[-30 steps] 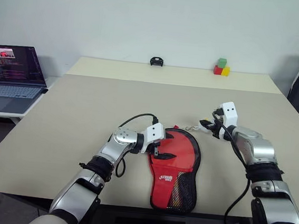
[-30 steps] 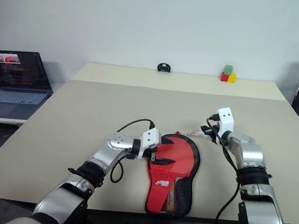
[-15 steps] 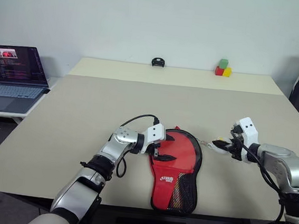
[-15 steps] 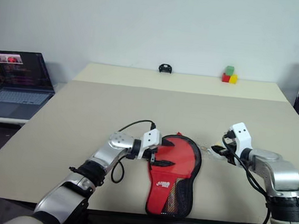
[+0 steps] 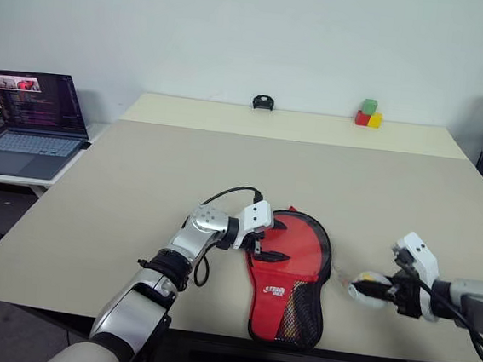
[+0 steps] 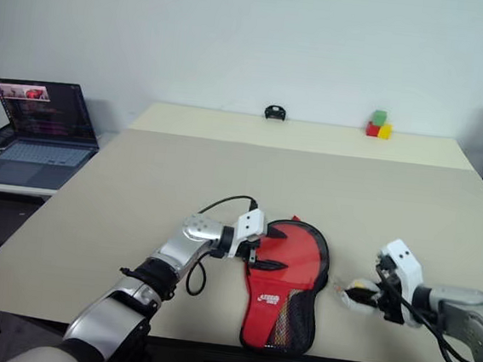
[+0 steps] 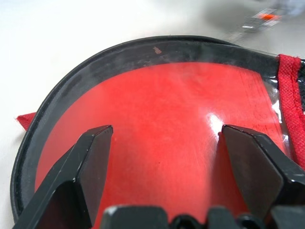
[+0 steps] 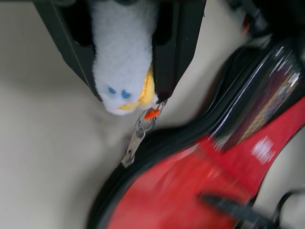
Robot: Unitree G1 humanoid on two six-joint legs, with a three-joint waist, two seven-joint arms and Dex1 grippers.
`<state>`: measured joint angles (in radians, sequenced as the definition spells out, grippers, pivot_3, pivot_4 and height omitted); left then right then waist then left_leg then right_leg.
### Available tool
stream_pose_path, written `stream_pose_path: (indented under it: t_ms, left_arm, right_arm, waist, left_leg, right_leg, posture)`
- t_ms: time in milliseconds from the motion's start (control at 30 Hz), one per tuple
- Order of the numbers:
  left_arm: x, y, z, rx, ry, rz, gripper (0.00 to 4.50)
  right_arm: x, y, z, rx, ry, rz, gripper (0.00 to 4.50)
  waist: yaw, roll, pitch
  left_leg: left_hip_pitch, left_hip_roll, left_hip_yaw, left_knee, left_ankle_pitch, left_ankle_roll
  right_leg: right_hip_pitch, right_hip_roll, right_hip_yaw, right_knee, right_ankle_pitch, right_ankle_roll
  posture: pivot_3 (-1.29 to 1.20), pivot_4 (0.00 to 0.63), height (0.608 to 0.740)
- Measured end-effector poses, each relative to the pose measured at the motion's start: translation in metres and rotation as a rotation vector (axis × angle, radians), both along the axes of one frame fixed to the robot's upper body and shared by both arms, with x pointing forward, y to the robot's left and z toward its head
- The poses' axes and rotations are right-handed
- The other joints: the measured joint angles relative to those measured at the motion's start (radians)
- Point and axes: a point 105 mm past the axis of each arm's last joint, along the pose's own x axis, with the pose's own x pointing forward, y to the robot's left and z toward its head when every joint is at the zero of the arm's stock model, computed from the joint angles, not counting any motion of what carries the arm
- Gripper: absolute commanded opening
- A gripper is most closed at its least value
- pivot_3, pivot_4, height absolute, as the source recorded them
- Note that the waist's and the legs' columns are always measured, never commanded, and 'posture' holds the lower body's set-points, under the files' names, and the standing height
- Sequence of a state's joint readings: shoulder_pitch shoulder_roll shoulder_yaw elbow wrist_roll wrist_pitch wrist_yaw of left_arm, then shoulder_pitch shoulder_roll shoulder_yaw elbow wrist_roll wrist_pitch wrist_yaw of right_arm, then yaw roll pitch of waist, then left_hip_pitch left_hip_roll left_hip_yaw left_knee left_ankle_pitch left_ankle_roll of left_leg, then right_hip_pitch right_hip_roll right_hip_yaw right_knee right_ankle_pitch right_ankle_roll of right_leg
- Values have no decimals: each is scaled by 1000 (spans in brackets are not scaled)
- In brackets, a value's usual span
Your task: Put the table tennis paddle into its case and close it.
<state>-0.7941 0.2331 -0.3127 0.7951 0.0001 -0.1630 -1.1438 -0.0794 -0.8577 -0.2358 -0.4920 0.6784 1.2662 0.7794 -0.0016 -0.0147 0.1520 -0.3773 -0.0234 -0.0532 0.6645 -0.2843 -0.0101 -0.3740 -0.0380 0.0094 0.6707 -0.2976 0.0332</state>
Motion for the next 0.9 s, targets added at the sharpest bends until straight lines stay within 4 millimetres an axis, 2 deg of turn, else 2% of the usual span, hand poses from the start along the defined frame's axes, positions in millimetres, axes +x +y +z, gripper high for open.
stream_pose_path:
  t_ms: [300,567,767,900]
  left_arm:
    - [-3,-9,-1,-7,5,-26,4007]
    - [-4,-14,-2,-6,11,-34,4007]
    - [-3,-13,-3,4,9,-28,4007]
    - [-2,-14,-2,4,6,-30,4007]
  right_arm:
    - [-44,8,-3,17,76,106,640]
    - [-86,32,-12,82,180,224,577]
    - [-105,45,-15,140,232,257,565]
    - [-108,51,-15,169,233,254,564]
  waist:
    - [16,0,-2]
    - [27,-4,-5]
    - [25,-8,-9]
    - [25,-8,-10]
  left_leg:
    - [-2,-1,-4,-1,-2,4]
    - [-2,-1,-4,-1,-4,6]
    - [0,-1,-4,-1,-4,6]
    - [-1,-1,-4,-1,-4,6]
  right_leg:
    - [4,0,-5,-8,-1,2]
    - [4,-1,-5,-10,-2,3]
    - [6,-1,-5,-10,-2,3]
    - [6,-1,-5,-10,-2,3]
  posture:
    - [0,150,740]
    - [0,150,740]
    - [0,150,740]
    - [0,150,740]
